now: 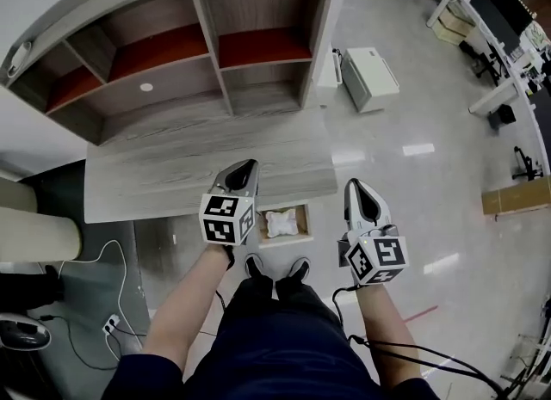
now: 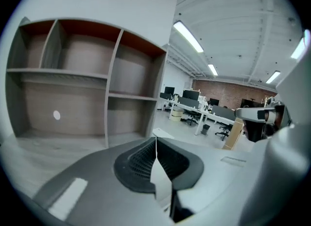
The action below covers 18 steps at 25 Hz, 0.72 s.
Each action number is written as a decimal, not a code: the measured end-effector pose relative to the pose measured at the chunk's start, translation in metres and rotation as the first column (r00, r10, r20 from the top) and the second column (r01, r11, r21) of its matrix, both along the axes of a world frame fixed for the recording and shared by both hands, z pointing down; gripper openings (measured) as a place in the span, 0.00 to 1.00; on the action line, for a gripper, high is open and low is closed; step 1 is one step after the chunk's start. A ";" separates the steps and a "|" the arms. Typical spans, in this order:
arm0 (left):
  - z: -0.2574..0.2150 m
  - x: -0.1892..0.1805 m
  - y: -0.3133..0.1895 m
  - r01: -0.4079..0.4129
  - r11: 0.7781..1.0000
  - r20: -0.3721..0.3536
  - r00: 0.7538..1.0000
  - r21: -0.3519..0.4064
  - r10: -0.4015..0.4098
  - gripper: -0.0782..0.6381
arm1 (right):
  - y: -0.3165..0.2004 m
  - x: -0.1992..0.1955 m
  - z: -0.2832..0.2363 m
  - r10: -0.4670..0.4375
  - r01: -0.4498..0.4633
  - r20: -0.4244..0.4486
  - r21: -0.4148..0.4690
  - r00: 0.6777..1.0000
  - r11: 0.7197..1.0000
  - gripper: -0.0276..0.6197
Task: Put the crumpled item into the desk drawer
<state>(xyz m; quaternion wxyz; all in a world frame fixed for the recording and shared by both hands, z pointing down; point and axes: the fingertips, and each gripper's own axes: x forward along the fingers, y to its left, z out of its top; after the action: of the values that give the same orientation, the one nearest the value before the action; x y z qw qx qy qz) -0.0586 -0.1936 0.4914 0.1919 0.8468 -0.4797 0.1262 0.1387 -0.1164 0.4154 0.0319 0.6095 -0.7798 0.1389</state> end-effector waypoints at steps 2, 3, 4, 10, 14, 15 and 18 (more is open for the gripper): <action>-0.026 -0.006 -0.005 0.009 0.998 0.007 1.000 0.070 -0.009 0.12 | -0.004 -0.003 -0.012 -0.006 0.006 -0.002 0.025 1.000 1.000 0.05; -0.039 -0.009 -0.007 0.013 0.995 0.008 1.000 0.103 -0.014 0.12 | -0.007 -0.004 -0.018 -0.008 0.008 -0.004 0.039 1.000 0.999 0.05; -0.052 -0.011 -0.008 0.017 0.990 0.008 1.000 0.137 -0.018 0.12 | -0.009 -0.004 -0.024 -0.009 0.010 -0.005 0.053 1.000 0.999 0.05; -0.119 -0.014 -0.006 0.021 0.955 -0.003 1.000 0.295 -0.020 0.12 | -0.022 -0.003 -0.064 -0.010 0.011 -0.010 0.134 1.000 0.991 0.05; -0.158 -0.015 -0.010 0.030 0.931 -0.029 0.999 0.364 -0.021 0.12 | -0.031 -0.006 -0.095 -0.022 0.026 -0.023 0.194 0.999 0.981 0.05; -0.164 -0.016 -0.011 0.031 0.927 -0.034 0.999 0.374 -0.019 0.12 | -0.032 -0.009 -0.100 -0.029 0.034 -0.028 0.203 0.999 0.979 0.05; -0.173 -0.018 -0.007 0.036 0.922 -0.040 0.999 0.385 -0.022 0.12 | -0.030 -0.014 -0.108 -0.050 0.057 -0.039 0.220 0.998 0.974 0.05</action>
<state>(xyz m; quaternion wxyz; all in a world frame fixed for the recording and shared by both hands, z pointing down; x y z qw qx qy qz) -0.0771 -0.2010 0.3186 0.0316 0.8629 -0.5043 0.0115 0.1244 -0.1463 0.3072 -0.0193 0.5904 -0.8059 0.0403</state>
